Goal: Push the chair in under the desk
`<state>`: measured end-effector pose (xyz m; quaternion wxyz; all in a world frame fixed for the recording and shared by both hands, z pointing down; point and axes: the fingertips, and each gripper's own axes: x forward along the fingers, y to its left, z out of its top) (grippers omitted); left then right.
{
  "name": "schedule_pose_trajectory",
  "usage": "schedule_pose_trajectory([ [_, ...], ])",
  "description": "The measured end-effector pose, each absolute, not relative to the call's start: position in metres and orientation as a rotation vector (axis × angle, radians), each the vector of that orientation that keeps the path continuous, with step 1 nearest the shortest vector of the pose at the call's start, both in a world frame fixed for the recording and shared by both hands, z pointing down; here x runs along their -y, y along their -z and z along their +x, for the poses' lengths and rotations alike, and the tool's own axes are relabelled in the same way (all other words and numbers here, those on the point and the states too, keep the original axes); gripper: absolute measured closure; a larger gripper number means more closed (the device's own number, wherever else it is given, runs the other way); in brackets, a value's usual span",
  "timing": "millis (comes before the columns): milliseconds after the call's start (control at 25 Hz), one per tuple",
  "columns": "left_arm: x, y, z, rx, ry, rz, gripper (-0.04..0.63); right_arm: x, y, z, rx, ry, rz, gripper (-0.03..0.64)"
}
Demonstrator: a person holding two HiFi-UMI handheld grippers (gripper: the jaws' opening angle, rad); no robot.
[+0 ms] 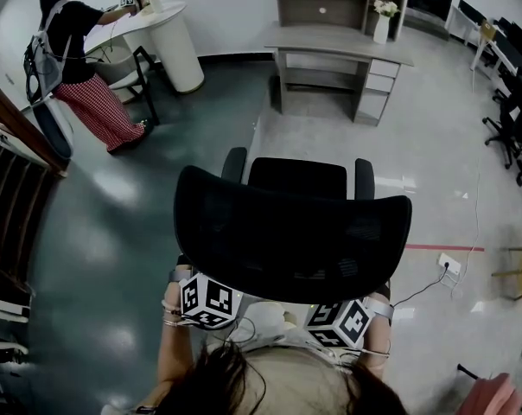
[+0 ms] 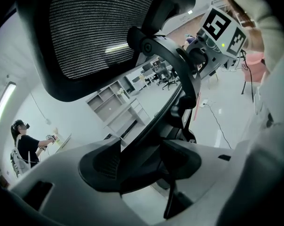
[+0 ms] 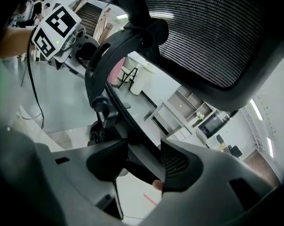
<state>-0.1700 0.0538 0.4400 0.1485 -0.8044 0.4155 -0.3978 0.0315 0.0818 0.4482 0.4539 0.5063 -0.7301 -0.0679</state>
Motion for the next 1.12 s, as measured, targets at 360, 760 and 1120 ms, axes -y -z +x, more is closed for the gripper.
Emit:
schedule_pose_trajectory([
  [360, -0.034, -0.442, -0.170, -1.153, 1.111, -2.316, 0.347, -0.066, -0.448, 0.030, 1.776, 0.137, 1.273, 0.393],
  [760, 0.001, -0.443, -0.157, -1.074, 1.166, -2.323, 0.347, -0.040, -0.450, 0.041, 1.733, 0.140, 1.320, 0.391],
  [1120, 0.028, -0.445, -0.138, -0.930, 1.246, -2.248, 0.348, -0.017, -0.450, 0.060, 1.736, 0.137, 1.342, 0.391],
])
